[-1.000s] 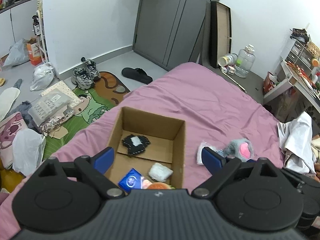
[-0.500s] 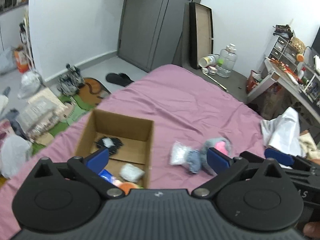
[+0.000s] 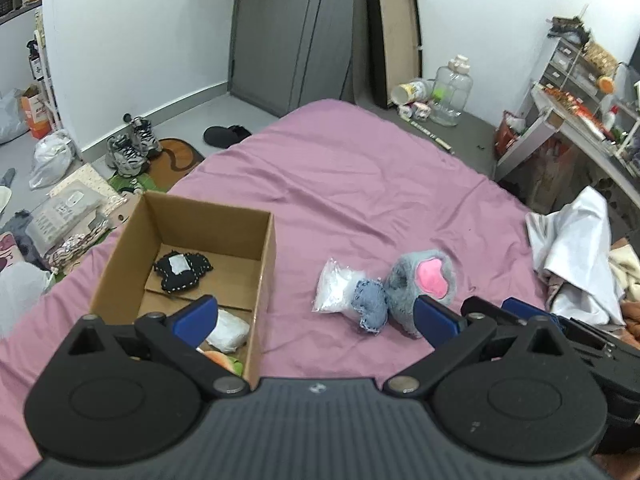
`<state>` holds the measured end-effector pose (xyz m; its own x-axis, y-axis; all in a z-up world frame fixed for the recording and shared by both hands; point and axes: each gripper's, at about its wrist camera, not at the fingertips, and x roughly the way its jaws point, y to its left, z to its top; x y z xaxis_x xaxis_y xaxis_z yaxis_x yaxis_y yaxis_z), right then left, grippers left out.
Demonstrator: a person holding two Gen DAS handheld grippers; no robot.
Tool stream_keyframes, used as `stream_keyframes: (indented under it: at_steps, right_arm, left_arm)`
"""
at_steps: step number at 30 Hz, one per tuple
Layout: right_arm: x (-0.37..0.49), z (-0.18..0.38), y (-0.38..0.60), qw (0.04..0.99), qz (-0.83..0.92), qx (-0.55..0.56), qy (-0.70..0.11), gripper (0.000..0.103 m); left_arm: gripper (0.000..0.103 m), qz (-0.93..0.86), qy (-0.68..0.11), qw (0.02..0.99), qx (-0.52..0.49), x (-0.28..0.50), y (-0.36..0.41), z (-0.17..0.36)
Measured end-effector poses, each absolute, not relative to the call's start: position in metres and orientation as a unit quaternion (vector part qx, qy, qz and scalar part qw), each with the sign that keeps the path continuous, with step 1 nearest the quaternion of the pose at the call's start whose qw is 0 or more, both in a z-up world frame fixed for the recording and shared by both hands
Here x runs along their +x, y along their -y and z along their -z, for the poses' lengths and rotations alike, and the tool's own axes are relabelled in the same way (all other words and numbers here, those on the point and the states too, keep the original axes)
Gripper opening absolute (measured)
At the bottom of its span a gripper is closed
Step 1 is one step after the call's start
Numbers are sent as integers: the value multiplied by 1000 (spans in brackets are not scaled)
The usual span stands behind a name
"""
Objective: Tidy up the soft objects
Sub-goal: 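Withdraw both open tools from the box toward the remaining plushes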
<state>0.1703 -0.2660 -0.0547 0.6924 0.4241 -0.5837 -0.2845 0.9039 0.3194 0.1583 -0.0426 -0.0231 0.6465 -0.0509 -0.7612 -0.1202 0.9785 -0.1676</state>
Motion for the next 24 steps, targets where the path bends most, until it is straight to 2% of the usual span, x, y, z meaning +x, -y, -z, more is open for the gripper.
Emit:
stream_keyframes:
  at_steps: [8,15,24]
  right_arm:
    - [194,87,279,904,-180,141,-362,55]
    - [208,106,282,897,-176,174,-366,37]
    - [221,123,280,896,-181,183,-362,39]
  left_arm:
    - [103,-30,-421,899,-118,178,50,43]
    - [102,-21,-405,904,-134,194,54,54]
    - [99,-8,-405,902,-150,211,57,71]
